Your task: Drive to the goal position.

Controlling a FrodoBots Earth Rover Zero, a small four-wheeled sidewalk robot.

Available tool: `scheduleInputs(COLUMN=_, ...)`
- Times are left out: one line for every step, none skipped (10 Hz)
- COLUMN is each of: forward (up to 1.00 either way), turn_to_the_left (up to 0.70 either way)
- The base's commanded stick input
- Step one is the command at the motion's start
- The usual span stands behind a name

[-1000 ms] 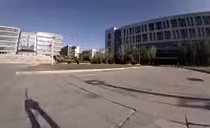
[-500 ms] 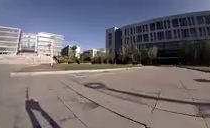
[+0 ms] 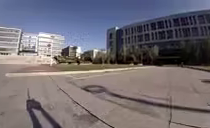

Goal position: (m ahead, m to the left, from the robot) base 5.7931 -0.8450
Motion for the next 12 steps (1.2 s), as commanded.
scheduleInputs(forward=0.7, turn_to_the_left=0.0)
scheduleInputs(forward=0.7, turn_to_the_left=0.0)
scheduleInputs(forward=0.7, turn_to_the_left=0.0)
scheduleInputs(forward=0.7, turn_to_the_left=-0.06)
scheduleInputs(forward=0.7, turn_to_the_left=-0.14)
scheduleInputs(forward=0.7, turn_to_the_left=-0.22)
scheduleInputs(forward=0.7, turn_to_the_left=-0.29)
scheduleInputs(forward=0.7, turn_to_the_left=-0.25)
scheduleInputs(forward=0.7, turn_to_the_left=0.0)
scheduleInputs(forward=0.7, turn_to_the_left=0.0)
scheduleInputs(forward=0.7, turn_to_the_left=0.0)
scheduleInputs(forward=0.7, turn_to_the_left=0.0)
